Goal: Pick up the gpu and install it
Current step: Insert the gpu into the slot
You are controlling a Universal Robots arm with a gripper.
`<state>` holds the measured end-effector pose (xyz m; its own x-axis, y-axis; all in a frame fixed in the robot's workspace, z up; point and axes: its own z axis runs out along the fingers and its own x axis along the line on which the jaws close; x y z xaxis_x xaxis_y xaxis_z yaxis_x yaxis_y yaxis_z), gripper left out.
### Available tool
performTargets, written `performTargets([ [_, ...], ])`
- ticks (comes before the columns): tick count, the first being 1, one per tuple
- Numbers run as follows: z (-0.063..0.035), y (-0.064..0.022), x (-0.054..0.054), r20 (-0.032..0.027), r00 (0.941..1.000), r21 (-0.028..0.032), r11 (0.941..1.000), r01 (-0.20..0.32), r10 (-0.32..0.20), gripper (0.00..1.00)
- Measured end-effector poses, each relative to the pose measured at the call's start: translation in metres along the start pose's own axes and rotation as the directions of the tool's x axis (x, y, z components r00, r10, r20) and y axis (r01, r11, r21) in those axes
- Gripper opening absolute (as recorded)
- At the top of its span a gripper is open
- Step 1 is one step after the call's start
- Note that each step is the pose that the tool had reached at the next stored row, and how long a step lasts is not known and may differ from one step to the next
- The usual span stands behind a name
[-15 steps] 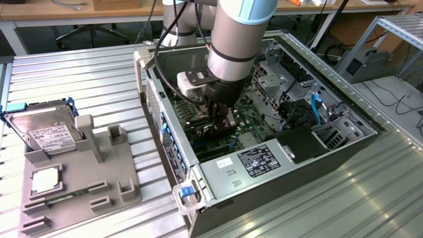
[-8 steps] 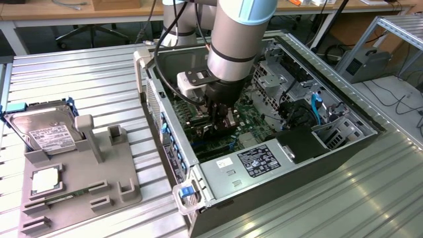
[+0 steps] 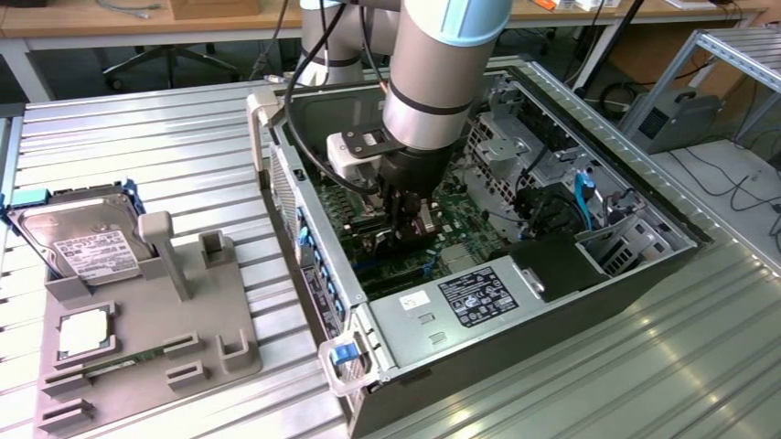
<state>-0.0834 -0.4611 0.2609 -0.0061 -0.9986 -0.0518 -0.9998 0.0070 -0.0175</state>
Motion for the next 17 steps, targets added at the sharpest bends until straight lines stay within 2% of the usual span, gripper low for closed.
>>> performTargets([
  [12, 0.0, 0.0, 0.0, 0.0, 1.0, 0.0, 1.0, 0.0, 0.0, 0.27],
  [14, 0.0, 0.0, 0.0, 0.0, 1.0, 0.0, 1.0, 0.0, 0.0, 0.4],
  [17, -0.0017, 0.0, -0.0001, -0.0002, 1.0, -0.0001, 1.0, 0.0, 0.0, 0.4],
])
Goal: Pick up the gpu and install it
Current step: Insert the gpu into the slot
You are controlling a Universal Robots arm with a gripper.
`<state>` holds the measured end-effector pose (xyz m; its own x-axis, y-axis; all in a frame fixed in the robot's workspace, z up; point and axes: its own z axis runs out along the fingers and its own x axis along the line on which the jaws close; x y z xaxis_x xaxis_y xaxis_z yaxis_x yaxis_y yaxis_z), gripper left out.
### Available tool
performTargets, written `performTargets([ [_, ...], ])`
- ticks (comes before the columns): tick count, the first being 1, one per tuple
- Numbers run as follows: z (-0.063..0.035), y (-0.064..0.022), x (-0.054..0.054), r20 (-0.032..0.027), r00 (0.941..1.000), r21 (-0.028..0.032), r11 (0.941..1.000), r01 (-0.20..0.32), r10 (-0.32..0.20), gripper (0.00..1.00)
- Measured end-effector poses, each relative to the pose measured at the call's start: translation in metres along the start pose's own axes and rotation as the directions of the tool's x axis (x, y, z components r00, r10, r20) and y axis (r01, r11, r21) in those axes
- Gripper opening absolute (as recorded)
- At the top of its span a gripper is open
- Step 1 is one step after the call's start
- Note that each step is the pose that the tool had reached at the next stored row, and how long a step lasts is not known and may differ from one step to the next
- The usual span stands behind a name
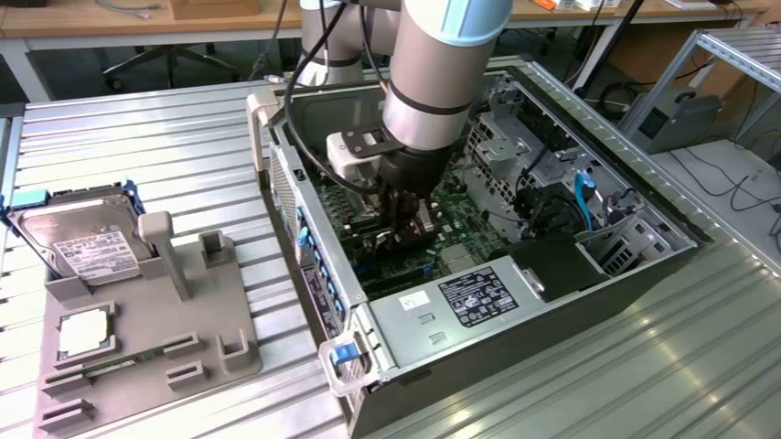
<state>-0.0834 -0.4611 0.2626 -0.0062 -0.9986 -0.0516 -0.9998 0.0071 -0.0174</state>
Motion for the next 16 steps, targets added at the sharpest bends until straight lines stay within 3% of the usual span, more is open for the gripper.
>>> performTargets([
  [8, -0.0176, -0.0003, -0.001, 0.0003, 1.0, 0.0001, 1.0, 0.0, 0.0, 0.4],
  [11, -0.0355, -0.0006, -0.002, 0.0002, 1.0, 0.0001, 1.0, 0.0, 0.0, 0.4],
  [16, -0.0525, -0.001, -0.003, 0.0003, 1.0, 0.0001, 1.0, 0.0, 0.0, 0.4],
])
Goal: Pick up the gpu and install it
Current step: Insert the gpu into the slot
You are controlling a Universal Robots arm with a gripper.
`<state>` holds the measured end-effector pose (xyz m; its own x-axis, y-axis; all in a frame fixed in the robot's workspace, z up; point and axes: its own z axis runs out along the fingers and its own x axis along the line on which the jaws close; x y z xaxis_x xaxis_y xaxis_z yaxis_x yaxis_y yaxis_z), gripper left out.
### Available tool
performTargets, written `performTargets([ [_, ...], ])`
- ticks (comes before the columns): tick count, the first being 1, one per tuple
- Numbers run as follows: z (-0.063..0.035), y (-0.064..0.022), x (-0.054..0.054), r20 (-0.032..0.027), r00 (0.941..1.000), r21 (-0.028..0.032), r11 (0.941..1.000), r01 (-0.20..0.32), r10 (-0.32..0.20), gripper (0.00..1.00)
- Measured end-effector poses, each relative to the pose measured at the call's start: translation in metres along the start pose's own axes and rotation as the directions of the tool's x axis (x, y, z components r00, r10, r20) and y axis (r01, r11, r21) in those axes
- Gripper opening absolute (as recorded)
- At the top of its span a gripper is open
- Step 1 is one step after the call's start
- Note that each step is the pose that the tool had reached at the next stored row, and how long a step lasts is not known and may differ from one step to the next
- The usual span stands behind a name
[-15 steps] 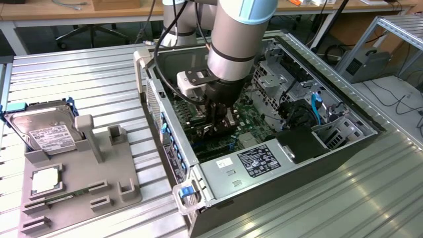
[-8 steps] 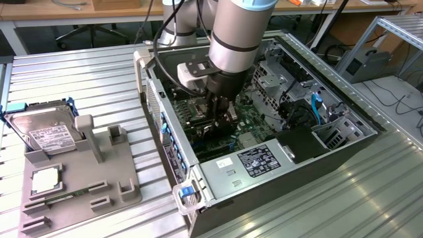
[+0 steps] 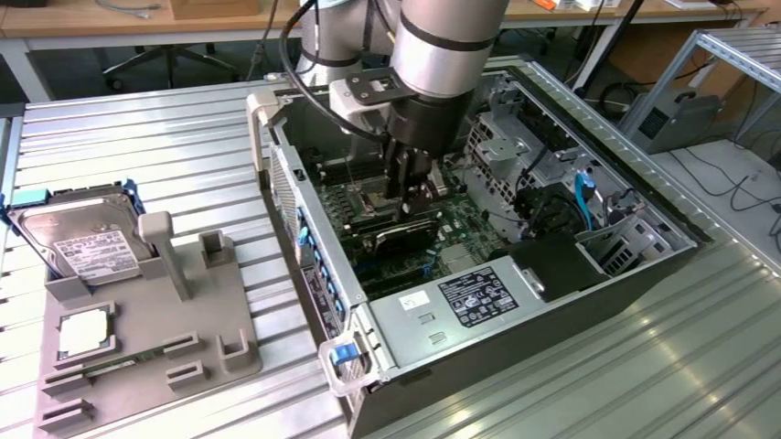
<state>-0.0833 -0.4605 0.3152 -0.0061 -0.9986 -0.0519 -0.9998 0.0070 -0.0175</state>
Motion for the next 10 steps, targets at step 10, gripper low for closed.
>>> performTargets([
  [10, -0.0102, -0.0001, -0.0007, 0.0, 1.0, 0.0, 1.0, 0.0, 0.0, 0.4],
])
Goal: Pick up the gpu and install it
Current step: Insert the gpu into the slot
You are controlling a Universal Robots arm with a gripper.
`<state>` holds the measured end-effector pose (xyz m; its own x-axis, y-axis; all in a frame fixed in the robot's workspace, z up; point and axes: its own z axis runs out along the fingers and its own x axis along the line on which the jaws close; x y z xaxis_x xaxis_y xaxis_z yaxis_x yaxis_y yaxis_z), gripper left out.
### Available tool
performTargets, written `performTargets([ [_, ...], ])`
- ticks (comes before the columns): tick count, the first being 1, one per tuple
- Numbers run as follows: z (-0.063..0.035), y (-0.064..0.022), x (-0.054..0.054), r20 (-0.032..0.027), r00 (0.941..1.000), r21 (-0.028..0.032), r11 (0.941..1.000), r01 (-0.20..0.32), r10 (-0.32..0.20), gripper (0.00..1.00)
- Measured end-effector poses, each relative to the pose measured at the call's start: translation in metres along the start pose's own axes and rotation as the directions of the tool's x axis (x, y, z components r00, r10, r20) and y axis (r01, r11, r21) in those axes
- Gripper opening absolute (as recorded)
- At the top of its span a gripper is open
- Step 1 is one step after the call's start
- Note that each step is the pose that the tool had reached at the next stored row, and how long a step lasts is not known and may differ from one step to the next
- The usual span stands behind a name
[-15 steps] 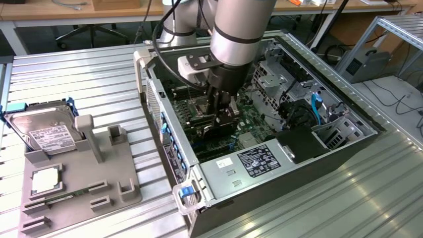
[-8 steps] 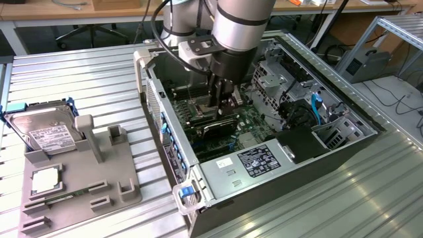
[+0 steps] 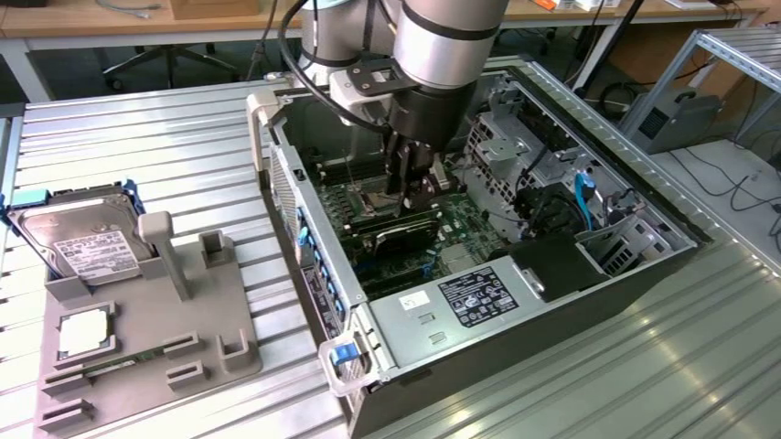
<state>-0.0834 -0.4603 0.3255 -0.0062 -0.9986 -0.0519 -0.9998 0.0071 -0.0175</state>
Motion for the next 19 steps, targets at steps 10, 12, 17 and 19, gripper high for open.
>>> performTargets([
  [10, 0.0128, 0.0002, 0.005, 0.0007, 1.0, 0.0, 1.0, 0.0, 0.0, 0.4],
  [12, 0.0166, 0.0003, 0.005, 0.0006, 1.0, 0.0, 1.0, 0.0, 0.0, 0.4],
  [17, 0.0258, 0.0004, 0.005, 0.0007, 1.0, 0.0001, 1.0, 0.0, 0.0, 0.4],
  [19, 0.0297, 0.0005, 0.006, 0.0007, 1.0, 0.0, 1.0, 0.0, 0.0, 0.4],
])
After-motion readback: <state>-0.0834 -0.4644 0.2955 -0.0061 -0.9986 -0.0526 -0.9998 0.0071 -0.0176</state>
